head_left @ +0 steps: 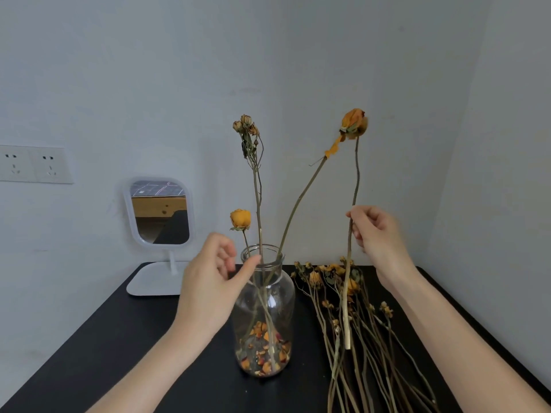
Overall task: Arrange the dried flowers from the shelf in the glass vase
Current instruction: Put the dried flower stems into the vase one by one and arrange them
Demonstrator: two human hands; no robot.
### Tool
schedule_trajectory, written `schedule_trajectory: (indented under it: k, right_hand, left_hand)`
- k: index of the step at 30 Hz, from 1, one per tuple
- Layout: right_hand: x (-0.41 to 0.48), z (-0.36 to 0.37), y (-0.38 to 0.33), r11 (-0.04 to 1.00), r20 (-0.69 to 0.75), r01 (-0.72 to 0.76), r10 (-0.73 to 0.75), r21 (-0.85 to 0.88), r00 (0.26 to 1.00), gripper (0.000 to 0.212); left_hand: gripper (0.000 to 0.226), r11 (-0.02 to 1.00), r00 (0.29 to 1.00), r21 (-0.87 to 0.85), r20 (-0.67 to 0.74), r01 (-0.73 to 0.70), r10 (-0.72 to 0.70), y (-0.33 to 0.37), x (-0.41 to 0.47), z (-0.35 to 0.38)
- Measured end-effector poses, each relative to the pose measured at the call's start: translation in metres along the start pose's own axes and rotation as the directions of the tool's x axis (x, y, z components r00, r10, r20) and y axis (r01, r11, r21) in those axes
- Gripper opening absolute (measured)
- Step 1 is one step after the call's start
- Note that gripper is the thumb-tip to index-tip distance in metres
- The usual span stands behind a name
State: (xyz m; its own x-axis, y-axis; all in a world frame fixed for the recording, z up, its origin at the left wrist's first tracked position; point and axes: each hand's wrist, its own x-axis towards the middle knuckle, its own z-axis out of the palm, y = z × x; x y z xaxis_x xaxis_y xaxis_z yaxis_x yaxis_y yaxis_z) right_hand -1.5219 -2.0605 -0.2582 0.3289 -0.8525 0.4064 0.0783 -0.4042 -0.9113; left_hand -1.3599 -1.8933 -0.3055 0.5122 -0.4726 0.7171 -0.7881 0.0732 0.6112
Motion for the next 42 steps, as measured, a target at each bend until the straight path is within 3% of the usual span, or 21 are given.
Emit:
schedule_trajectory:
  k: [2, 4, 7, 10, 16, 23, 26, 32, 38, 42]
  right_hand:
    - [0.001, 0.0, -0.002, 0.999, -0.056, 0.026, -0.024, 0.039, 0.998, 0.018]
    - [0.003, 0.001, -0.005, 0.996, -0.104, 0.062, -0.055, 0.06, 0.993, 0.018]
    - [0.005, 0.005, -0.01, 0.991, -0.146, 0.115, -0.105, 0.066, 0.984, 0.018]
    - [0.009, 0.012, -0.015, 0.983, -0.168, 0.174, -0.161, 0.066, 0.973, 0.016]
    - [0.019, 0.023, -0.028, 0.949, -0.201, 0.313, -0.3, 0.037, 0.932, 0.019]
    - [0.03, 0.024, -0.036, 0.922, -0.235, 0.385, -0.368, 0.031, 0.9, 0.021]
    - [0.03, 0.029, -0.036, 0.92, -0.176, 0.39, -0.388, -0.024, 0.905, 0.022]
    - [0.013, 0.044, -0.017, 0.922, 0.126, 0.352, -0.334, -0.162, 0.934, 0.012]
    - [-0.001, 0.053, 0.0, 0.887, 0.326, 0.269, -0.146, -0.374, 0.934, 0.015]
    - [0.0, 0.053, -0.003, 0.947, 0.336, 0.157, -0.056, -0.281, 0.94, 0.012]
  left_hand:
    - [0.039, 0.983, 0.98, -0.034, 0.091, 0.182, -0.178, -0.013, 0.0, -0.002]
    - [0.059, 0.93, 0.886, -0.044, 0.324, 0.366, -0.333, -0.024, 0.008, -0.001]
    - [0.077, 0.866, 0.727, -0.108, 0.599, 0.489, -0.336, -0.031, 0.021, 0.007]
    - [0.059, 0.829, 0.665, -0.178, 0.694, 0.531, -0.277, -0.034, 0.027, 0.015]
    - [0.05, 0.885, 0.791, -0.125, 0.515, 0.449, -0.329, -0.03, 0.018, 0.036]
    - [0.049, 0.926, 0.901, -0.156, 0.334, 0.344, -0.278, -0.016, 0.006, 0.052]
    - [0.049, 0.929, 0.908, -0.153, 0.315, 0.337, -0.277, -0.016, 0.004, 0.054]
    - [0.051, 0.924, 0.908, -0.164, 0.305, 0.346, -0.286, -0.017, 0.002, 0.054]
    - [0.05, 0.922, 0.915, -0.175, 0.283, 0.346, -0.289, -0.019, 0.001, 0.056]
    - [0.052, 0.916, 0.908, -0.177, 0.295, 0.359, -0.298, -0.017, 0.001, 0.056]
